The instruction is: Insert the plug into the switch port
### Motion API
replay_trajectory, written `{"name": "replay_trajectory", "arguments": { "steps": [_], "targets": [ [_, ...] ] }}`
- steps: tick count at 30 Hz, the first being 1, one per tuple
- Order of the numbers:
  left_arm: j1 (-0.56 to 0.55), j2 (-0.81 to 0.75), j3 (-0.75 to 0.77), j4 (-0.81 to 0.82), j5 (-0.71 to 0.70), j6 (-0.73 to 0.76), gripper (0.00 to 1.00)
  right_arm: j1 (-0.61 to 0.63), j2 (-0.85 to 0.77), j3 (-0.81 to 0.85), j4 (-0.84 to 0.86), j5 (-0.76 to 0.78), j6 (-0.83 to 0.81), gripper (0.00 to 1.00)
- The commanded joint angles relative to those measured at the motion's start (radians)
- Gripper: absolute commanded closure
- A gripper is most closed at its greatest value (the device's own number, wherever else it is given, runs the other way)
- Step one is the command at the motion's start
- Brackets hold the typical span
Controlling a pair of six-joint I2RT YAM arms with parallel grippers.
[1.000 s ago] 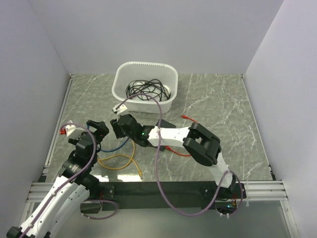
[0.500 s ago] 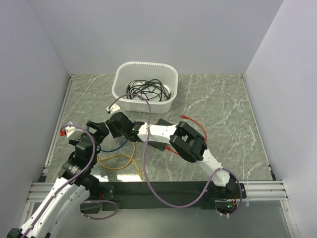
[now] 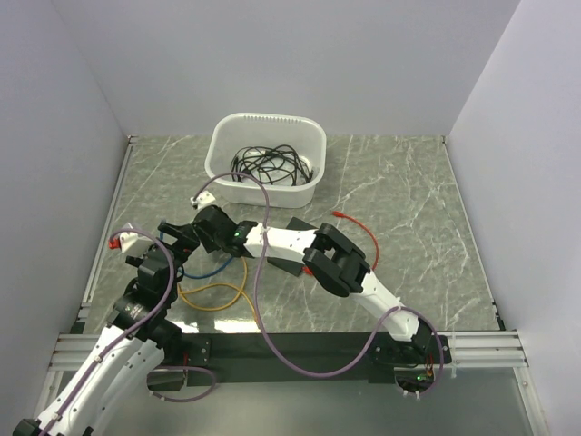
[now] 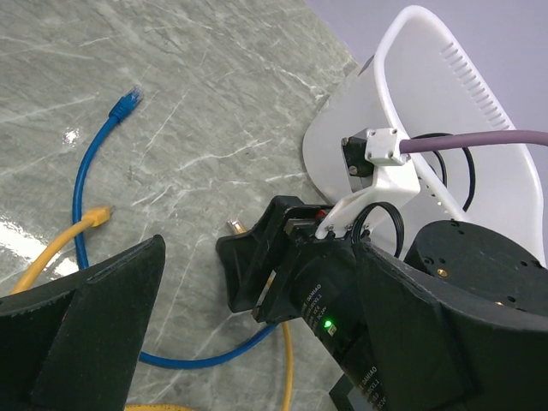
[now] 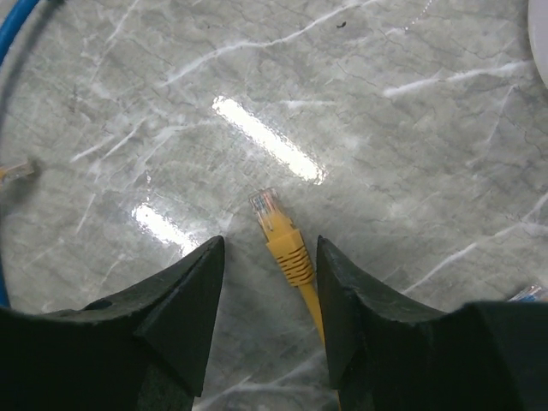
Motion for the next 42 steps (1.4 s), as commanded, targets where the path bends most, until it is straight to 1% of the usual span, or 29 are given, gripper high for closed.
{"name": "replay_trajectory", "arguments": {
  "steps": [1,3,8,12,13,14,15,16,18,20,21,24,25,26,27,28,30,31,33,34,35,36,37,39,40,42],
  "targets": [
    [0.006,0.004,0.000,0.010,0.014,0.010,0.01,-0.004,0.022,0.039,-0.039,0.022,-0.010,0.48],
    [0.006,0.005,0.000,0.010,0.014,0.010,0.01,-0.005,0.017,0.027,-0.034,0.019,-0.007,0.54],
    [0.006,0.007,0.000,0.014,0.012,0.013,0.01,-0.007,-0.006,-0.030,-0.003,0.018,-0.005,0.54],
    [0.006,0.013,-0.002,0.019,0.014,0.013,0.01,-0.007,-0.014,-0.048,0.004,0.013,-0.008,0.56],
    [0.006,0.016,-0.002,0.019,0.014,0.012,0.01,-0.005,-0.014,-0.051,0.004,0.013,-0.008,0.61],
    [0.006,0.019,-0.002,0.019,0.014,0.012,0.01,-0.007,-0.017,-0.059,0.009,0.012,-0.008,0.68],
    [0.006,0.021,-0.004,0.017,0.014,0.012,0.01,-0.005,-0.020,-0.065,0.017,0.010,-0.008,0.82],
    [0.006,0.019,-0.004,0.017,0.012,0.012,0.01,-0.005,-0.020,-0.070,0.021,0.012,-0.010,0.87],
    [0.005,0.018,-0.004,0.016,0.012,0.012,0.01,-0.005,-0.023,-0.082,0.030,0.007,-0.011,0.94],
    [0.006,0.014,-0.004,0.014,0.012,0.012,0.00,-0.007,-0.032,-0.102,0.041,0.001,-0.011,0.96],
    [0.005,0.011,-0.004,0.014,0.012,0.012,0.01,-0.007,-0.037,-0.110,0.055,-0.002,-0.013,1.00],
    [0.006,0.013,-0.005,0.013,0.014,0.012,0.01,-0.005,-0.075,-0.169,0.107,-0.016,-0.015,1.00],
    [0.006,0.013,-0.005,0.013,0.014,0.013,0.01,-0.005,-0.115,-0.197,0.131,-0.021,-0.018,1.00],
    [0.006,0.014,-0.005,0.014,0.012,0.015,0.01,-0.005,-0.138,-0.255,0.145,-0.033,-0.019,1.00],
    [0.006,0.016,-0.005,0.016,0.017,0.015,0.01,-0.004,-0.162,-0.286,0.211,-0.042,-0.024,1.00],
    [0.006,0.021,-0.004,0.017,0.018,0.016,0.00,-0.005,-0.216,-0.318,0.237,-0.048,-0.025,1.00],
    [0.006,0.022,0.000,0.019,0.023,0.019,0.01,-0.004,-0.273,-0.416,0.317,-0.067,-0.040,1.00],
    [0.006,0.022,0.000,0.019,0.034,0.021,0.01,-0.004,-0.332,-0.451,0.342,-0.067,-0.042,1.00],
    [0.006,0.021,-0.002,0.026,0.049,0.027,0.01,-0.002,-0.391,-0.550,0.403,-0.067,-0.044,1.00],
    [0.006,0.011,-0.005,0.039,0.087,0.034,0.01,-0.004,-0.449,-0.582,0.420,-0.065,-0.041,1.00],
    [0.006,0.005,-0.013,0.058,0.124,0.062,0.01,-0.002,-0.480,-0.649,0.440,-0.067,-0.036,1.00],
    [0.006,0.001,-0.029,0.106,0.156,0.074,0.02,-0.004,-0.509,-0.688,0.489,-0.088,-0.030,1.00],
    [0.006,-0.010,-0.039,0.129,0.222,0.093,0.03,-0.002,-0.567,-0.723,0.512,-0.097,-0.025,1.00],
    [0.006,-0.013,-0.062,0.189,0.281,0.096,0.04,-0.002,-0.627,-0.820,0.569,-0.103,0.002,1.00],
    [0.006,-0.009,-0.068,0.210,0.311,0.099,0.07,-0.002,-0.685,-0.852,0.589,-0.107,0.013,1.00],
    [0.008,0.001,-0.080,0.256,0.420,0.104,0.09,-0.001,-0.744,-0.936,0.641,-0.122,0.036,1.00]
  ]
}}
